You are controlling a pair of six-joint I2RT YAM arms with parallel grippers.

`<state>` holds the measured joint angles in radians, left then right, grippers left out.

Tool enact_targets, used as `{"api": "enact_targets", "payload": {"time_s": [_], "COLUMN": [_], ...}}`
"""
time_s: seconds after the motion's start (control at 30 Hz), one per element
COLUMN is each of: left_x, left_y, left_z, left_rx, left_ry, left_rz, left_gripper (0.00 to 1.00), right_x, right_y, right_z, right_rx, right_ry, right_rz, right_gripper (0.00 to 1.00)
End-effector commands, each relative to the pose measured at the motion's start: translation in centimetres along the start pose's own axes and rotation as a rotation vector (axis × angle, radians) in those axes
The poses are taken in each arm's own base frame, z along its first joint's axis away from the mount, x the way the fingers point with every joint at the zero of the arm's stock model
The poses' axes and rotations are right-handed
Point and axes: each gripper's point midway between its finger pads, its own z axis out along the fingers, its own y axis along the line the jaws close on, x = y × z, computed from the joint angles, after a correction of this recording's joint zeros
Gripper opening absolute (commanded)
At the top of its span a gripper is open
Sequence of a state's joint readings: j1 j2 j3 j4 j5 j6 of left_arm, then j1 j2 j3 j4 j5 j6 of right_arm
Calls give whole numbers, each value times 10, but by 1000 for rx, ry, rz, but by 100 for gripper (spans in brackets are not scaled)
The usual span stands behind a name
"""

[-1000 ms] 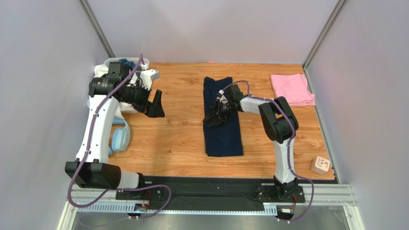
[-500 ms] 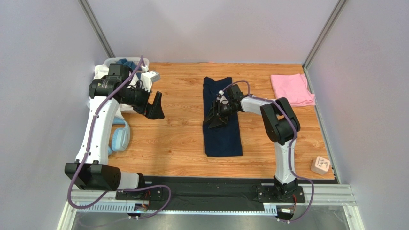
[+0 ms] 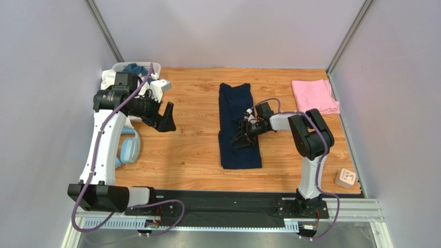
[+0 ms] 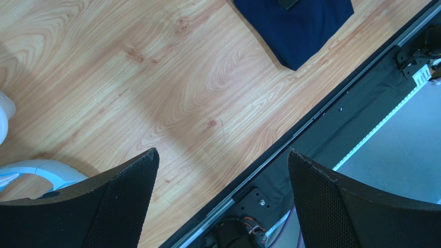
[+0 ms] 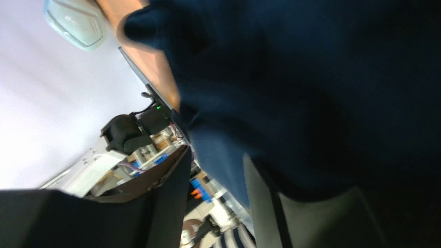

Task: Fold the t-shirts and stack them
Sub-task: Fold the folded rectangular tshirt in 1/3 of the way, then grab one side of the 2/3 rectangular tshirt with both arms

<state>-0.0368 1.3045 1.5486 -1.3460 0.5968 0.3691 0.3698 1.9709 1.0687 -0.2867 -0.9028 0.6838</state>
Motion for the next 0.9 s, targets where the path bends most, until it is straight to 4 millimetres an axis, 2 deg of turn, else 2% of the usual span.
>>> {"api": "enact_targets", "payload": {"time_s": [0.0,0.07,0.13,0.17,0.27,0.3,0.37,0.4,0.43,0.47,0.53,0.57,0.6,0.63,0.67,0.7,0.87], "left_x": [10,14,16,17,20,20,21,21,22,23,25,25,26,26,26,27,26], "left_y": [-6,-6,-6,-6,-5,-5,-3,-3,-3,-3,-6,-6,-6,-5,-5,-4,-7], "left_z": [-9,-8,-9,-9,-9,-9,-7,-6,-5,-4,0,0,1,1,1,1,1], "left_rx": [-16,-16,-24,-27,-34,-34,-37,-35,-31,-26,-7,-4,-2,-5,-6,-6,5], "left_ry": [-3,3,7,12,20,14,20,23,25,29,27,25,26,27,29,31,25], "left_rz": [26,23,21,22,21,24,20,16,14,9,0,0,-1,2,2,3,6], "left_gripper": [100,100,100,100,100,100,100,100,100,100,100,100,100,100,100,100,100], "right_x": [-8,-6,-6,-4,2,13,17,26,30,37,51,60,67,73,87,88,104], "right_y": [-26,-30,-11,14,43,60,62,70,69,46,35,10,-1,-7,-28,-33,-56], "right_z": [17,23,18,4,-28,-49,-67,-80,-86,-85,-93,-89,-86,-86,-80,-77,-68], "right_rx": [-29,-62,-126,-171,-134,-120,-81,-89,-83,-27,-3,44,56,59,83,79,75], "right_ry": [29,78,87,71,24,9,-52,-83,-107,-132,-178,-182,-182,-191,-175,-187,-193], "right_rz": [21,48,53,5,-71,-91,-110,-133,-117,-69,-54,1,16,36,81,78,132], "right_gripper": [50,50,50,50,54,59,66,71,71,71,67,60,55,55,57,61,64]}}
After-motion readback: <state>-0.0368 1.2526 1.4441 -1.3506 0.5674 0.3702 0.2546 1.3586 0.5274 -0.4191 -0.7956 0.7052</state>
